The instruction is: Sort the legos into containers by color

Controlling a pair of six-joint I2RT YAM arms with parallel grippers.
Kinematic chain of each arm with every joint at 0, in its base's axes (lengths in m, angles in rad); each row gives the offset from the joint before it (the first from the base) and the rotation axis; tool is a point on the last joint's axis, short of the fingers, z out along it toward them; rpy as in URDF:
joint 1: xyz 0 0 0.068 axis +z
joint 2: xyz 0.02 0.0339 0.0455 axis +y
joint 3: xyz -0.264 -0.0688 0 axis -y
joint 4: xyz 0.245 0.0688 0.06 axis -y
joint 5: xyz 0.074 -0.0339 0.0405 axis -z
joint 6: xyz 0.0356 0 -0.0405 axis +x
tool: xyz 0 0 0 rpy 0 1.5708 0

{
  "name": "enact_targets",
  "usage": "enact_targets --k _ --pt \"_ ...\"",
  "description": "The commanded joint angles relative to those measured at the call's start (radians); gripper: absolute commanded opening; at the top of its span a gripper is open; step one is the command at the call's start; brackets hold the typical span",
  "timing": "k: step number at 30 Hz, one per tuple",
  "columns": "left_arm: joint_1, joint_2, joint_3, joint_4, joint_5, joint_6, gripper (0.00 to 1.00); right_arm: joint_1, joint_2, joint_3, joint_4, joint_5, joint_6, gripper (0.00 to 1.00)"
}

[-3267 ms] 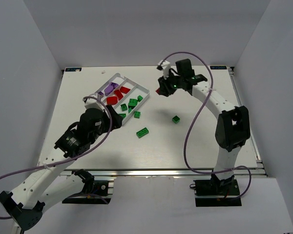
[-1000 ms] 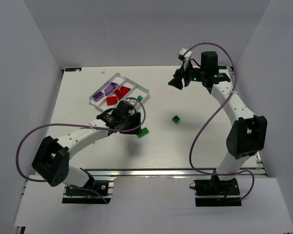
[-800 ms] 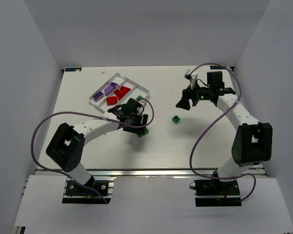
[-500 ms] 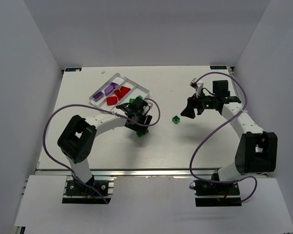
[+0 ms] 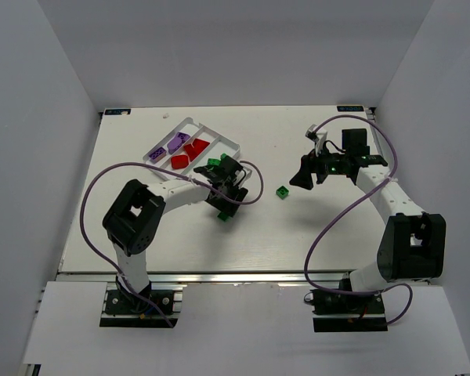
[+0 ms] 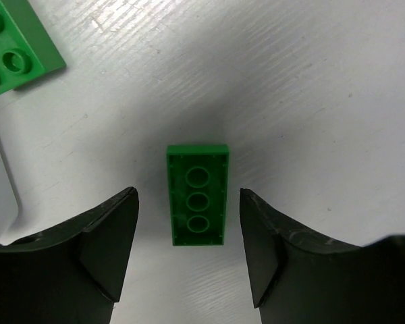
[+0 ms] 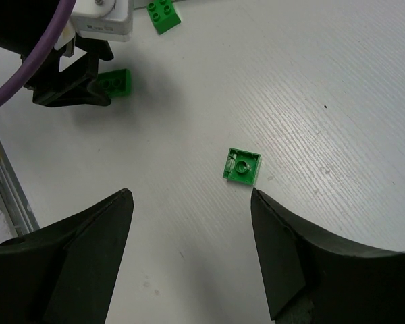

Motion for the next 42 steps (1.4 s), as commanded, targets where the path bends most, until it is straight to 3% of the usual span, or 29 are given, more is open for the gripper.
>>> enact_targets --k 1,9,14,19,23,27,30,33,34,39,42 --pt "-0.015 -0.011 -0.011 0.028 0.015 0.014 0.71 -0.003 -0.014 0.0 0.022 -0.017 0.015 0.76" --pt "-0.021 -0.012 -0.023 0.044 0.006 0.007 0.66 -0.004 -0.014 0.002 0.027 -0.017 0.019 0.76" --pt "-0.021 -0.014 -0.037 0.054 0.017 -0.006 0.51 -0.004 -0.015 -0.003 0.025 -0.013 0.019 0.76" --pt "-0.021 -0.021 -0.055 0.069 0.022 -0.021 0.42 -0.004 -0.017 -0.004 0.024 -0.014 0.019 0.76" --pt "-0.021 -0.047 -0.023 0.046 -0.001 -0.036 0.25 -0.004 -0.018 -0.003 0.019 -0.013 0.016 0.76" --pt "-0.014 -0.113 0.044 0.02 -0.055 -0.084 0.21 -0.003 -0.025 -0.004 0.008 -0.014 0.004 0.73" --pt "0.018 -0.138 0.121 -0.018 -0.075 -0.099 0.21 -0.003 -0.028 -0.012 0.013 -0.014 0.007 0.59" --pt "0.066 -0.13 0.193 -0.064 -0.095 -0.076 0.21 0.0 -0.015 -0.009 -0.002 -0.009 0.001 0.23" --pt "0.08 -0.124 0.208 -0.084 -0.103 -0.064 0.21 0.002 -0.012 0.0 -0.01 -0.006 -0.008 0.0" --pt "0.19 -0.051 0.305 -0.138 -0.133 -0.001 0.21 0.025 0.012 0.012 -0.024 0.035 -0.01 0.0" --pt "0.239 0.009 0.337 -0.147 -0.15 0.014 0.22 0.039 0.021 0.019 -0.022 0.058 -0.01 0.06"
